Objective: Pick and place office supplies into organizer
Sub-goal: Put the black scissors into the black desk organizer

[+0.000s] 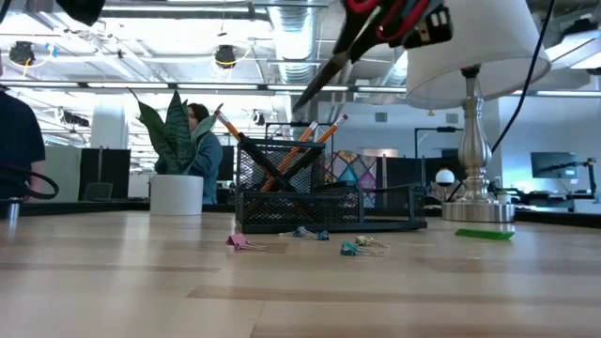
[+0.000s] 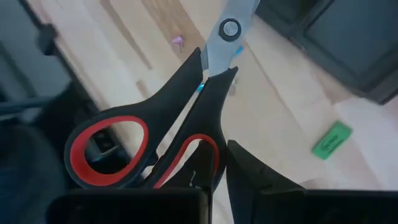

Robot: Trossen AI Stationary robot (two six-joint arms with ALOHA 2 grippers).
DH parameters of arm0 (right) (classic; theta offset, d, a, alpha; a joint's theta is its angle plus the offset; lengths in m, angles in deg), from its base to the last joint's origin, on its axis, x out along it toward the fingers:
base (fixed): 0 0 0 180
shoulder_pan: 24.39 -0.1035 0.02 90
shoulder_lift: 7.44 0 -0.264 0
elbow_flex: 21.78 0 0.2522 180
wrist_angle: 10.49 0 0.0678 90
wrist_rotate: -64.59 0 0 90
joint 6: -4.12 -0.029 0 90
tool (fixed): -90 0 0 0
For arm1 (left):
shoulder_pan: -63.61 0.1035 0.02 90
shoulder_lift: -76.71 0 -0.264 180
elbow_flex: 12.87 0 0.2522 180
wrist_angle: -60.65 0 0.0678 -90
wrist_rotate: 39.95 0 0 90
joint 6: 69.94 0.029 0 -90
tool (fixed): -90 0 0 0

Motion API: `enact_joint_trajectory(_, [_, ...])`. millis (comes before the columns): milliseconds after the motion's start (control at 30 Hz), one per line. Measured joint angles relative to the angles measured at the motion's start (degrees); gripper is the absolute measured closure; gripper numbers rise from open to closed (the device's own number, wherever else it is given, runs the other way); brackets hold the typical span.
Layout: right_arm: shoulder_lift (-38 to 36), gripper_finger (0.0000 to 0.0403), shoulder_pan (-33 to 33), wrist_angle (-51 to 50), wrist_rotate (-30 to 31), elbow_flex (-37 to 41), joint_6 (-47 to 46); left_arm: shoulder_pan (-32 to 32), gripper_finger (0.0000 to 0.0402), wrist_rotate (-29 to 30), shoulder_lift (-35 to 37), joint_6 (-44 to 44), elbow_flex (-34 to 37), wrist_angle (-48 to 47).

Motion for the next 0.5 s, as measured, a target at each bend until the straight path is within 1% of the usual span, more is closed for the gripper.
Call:
enact_joint_trajectory(33, [0.0,0.0386,1.4,0.0,-2.4,0.0,0.0,0.0,0.0401,0.0,0.0,-0.7,0.0,-0.8])
enact_joint_trajectory(100, [0.0,0.0386,4.0,0.0,-5.5,0.0,0.0,0.0,0.0401,0.1,0.0,-1.5,0.0,-2.1])
enact_joint_trajectory(267, [0.0,0.0386,9.6,0.2,-8.3,0.0,0.1,0.0,0.0401,0.2,0.0,-1.6,0.0,-3.6])
enact_joint_trajectory(400, [0.0,0.0386,12.4,0.9,-14.6,0.0,-1.0,0.0,0.0401,0.2,0.1,-3.2,0.0,-4.4])
enact_joint_trajectory(500, [0.0,0.0386,13.4,3.3,-18.8,0.0,-2.8,0.0,0.0401,0.3,0.2,-4.1,0.0,-4.5])
